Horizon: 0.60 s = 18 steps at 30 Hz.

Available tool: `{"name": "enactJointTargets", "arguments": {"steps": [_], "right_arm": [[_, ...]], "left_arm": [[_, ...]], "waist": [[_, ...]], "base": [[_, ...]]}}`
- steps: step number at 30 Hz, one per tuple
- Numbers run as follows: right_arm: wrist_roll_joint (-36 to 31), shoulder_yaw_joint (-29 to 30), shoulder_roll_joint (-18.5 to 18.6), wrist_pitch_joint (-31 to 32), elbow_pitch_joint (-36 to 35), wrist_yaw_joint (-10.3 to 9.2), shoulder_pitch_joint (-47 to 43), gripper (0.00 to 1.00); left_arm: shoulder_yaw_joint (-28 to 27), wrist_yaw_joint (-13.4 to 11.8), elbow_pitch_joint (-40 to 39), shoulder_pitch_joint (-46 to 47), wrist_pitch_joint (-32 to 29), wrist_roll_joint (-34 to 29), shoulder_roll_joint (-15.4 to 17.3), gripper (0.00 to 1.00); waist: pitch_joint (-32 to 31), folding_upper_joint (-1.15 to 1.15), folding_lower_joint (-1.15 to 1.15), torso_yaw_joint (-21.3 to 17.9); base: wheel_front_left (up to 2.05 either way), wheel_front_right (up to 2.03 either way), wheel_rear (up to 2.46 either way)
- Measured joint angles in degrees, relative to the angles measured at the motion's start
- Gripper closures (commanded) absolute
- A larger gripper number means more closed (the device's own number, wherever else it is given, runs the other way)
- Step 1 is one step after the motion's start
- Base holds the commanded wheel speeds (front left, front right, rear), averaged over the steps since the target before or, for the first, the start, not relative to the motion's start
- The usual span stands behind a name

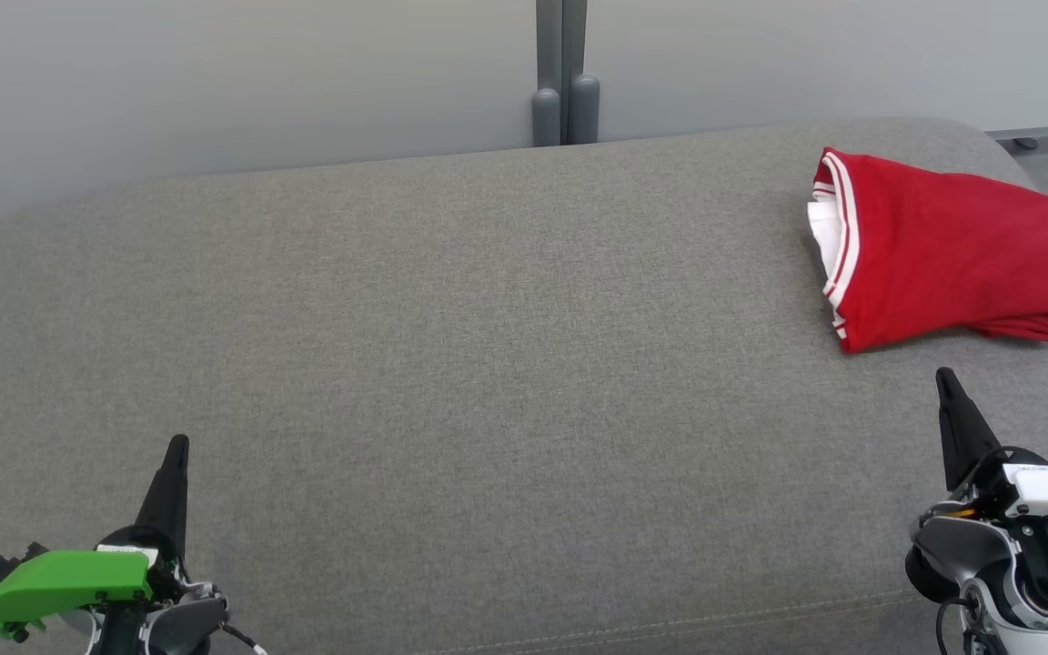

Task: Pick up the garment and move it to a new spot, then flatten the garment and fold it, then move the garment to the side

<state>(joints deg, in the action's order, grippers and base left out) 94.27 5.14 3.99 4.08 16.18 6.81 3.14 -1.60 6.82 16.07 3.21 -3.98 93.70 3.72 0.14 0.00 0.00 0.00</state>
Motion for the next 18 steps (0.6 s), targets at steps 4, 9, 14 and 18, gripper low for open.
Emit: {"name": "enactJointTargets", "arguments": {"steps": [4, 9, 14, 18], "right_arm": [[0.0, 0.0, 0.0, 0.0, 0.0, 0.0, 0.0, 1.0], [0.0, 0.0, 0.0, 0.0, 0.0, 0.0, 0.0, 1.0], [0.0, 0.1, -0.2, 0.0, 0.0, 0.0, 0.0, 1.0], [0.0, 0.1, -0.2, 0.0, 0.0, 0.0, 0.0, 1.0]], "left_arm": [[0.0, 0.0, 0.0, 0.0, 0.0, 0.0, 0.0, 1.0], [0.0, 0.0, 0.0, 0.0, 0.0, 0.0, 0.0, 1.0], [-0.1, 0.0, 0.0, 0.0, 0.0, 0.0, 0.0, 1.0], [-0.1, 0.0, 0.0, 0.0, 0.0, 0.0, 0.0, 1.0]], "waist": [[0.0, 0.0, 0.0, 0.0], [0.0, 0.0, 0.0, 0.0], [0.0, 0.0, 0.0, 0.0], [0.0, 0.0, 0.0, 0.0]], "base": [[0.0, 0.0, 0.0], [0.0, 0.0, 0.0], [0.0, 0.0, 0.0], [0.0, 0.0, 0.0]]}}
